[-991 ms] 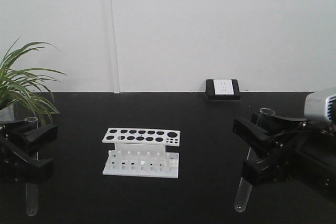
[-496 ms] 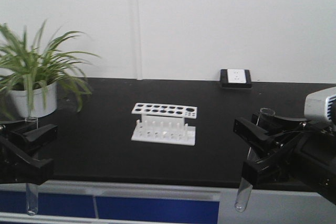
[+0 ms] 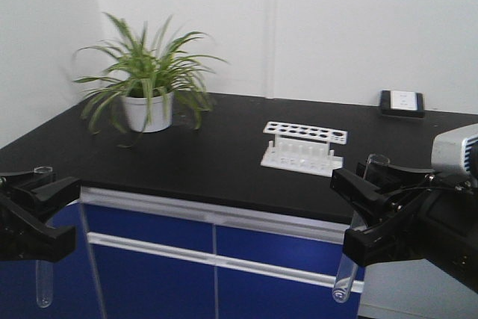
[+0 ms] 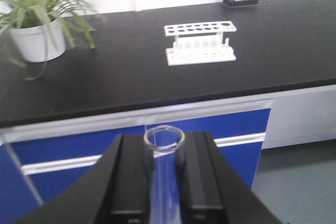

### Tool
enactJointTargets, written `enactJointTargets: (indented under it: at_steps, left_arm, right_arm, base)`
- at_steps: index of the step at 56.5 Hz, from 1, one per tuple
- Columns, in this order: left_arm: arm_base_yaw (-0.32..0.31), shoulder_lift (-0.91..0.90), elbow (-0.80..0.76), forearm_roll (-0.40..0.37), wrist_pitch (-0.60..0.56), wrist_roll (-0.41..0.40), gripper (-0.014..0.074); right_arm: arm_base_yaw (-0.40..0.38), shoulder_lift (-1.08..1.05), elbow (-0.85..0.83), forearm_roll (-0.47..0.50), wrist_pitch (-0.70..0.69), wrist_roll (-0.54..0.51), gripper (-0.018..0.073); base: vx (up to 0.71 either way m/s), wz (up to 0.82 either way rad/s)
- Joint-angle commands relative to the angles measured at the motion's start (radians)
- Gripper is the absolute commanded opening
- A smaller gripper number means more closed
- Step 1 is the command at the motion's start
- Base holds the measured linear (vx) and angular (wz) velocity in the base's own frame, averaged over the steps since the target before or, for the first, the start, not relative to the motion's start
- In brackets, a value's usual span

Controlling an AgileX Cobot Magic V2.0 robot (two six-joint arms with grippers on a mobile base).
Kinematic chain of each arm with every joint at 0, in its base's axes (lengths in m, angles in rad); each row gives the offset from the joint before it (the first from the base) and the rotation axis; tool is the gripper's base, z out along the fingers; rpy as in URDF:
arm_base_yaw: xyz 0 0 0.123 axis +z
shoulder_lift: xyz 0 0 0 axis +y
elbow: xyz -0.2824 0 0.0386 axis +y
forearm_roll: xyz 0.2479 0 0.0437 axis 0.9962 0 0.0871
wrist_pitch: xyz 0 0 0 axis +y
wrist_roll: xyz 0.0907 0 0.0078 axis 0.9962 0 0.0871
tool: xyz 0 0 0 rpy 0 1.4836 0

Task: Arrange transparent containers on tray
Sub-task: 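Drive the base to the yellow tray while holding both tubes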

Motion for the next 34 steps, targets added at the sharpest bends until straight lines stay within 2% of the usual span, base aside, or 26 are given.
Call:
enactJointTargets:
  at_steps: [1,34]
  left_arm:
    - [-0.006,-0.013,-0.034,0.001,-0.071,-0.006,-0.0003]
    - [-0.006,-0.013,-0.034,0.001,-0.071,-0.006,-0.0003]
  right_arm:
    - [-0.001,-0.019,-0.033,-0.001,-0.067,-0.005,-0.0013]
    - [-0.001,-0.019,-0.033,-0.001,-0.067,-0.005,-0.0013]
  base:
    - [-0.32,0.39]
    - [-0.28,0.44]
